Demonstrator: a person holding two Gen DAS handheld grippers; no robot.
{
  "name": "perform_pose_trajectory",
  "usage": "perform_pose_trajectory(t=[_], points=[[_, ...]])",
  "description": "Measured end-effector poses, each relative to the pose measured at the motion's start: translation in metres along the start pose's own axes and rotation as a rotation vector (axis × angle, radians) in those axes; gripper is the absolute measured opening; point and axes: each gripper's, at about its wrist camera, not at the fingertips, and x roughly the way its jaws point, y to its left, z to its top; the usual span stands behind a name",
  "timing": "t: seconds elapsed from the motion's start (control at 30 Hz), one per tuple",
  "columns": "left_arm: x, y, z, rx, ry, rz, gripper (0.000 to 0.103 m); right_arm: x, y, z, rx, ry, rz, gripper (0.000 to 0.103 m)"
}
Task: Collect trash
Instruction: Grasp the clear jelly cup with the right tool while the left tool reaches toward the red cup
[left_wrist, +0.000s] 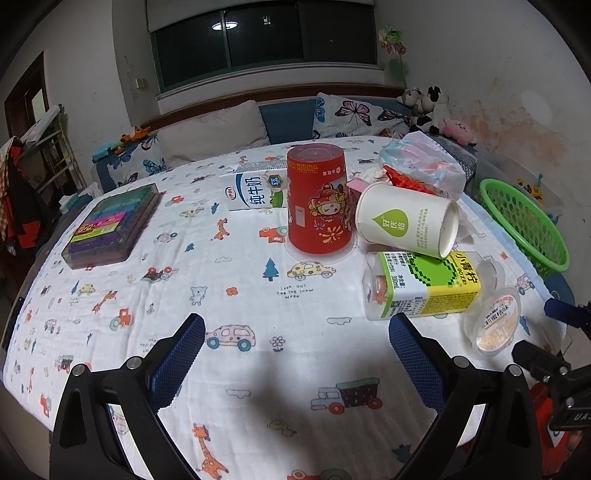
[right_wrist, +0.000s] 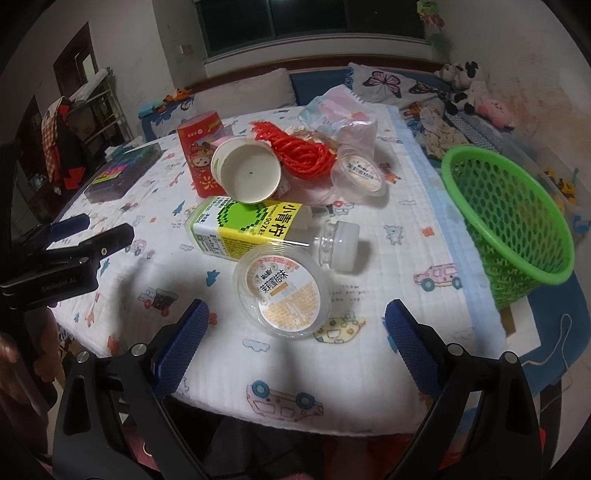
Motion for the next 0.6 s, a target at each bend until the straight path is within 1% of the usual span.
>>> perform_pose_trajectory(t=[0.17,0.47,0.57,0.6], points=[[0.005,0.004,0.005,-0.01,0.008,-0.002,0.097,0.009,0.003,0.004,0.004,0.013,0.005,0.094],[0.019,0.011,0.016,-0.015,0.023,-0.014,0.097,0.035,0.013,0.0,-0.029,0.041,-0.058,0.094],[0.023,0.014,0.024,-0.026,0.021,-0.017,0.097,0.042,0.016,0.001,-0.049,0.047,-0.08,0.088],[0.025,0.015,0.028,-0.026,0.016,-0.016,0.097,0.044,0.015,0.001,-0.052,0.052,-0.08,0.084]])
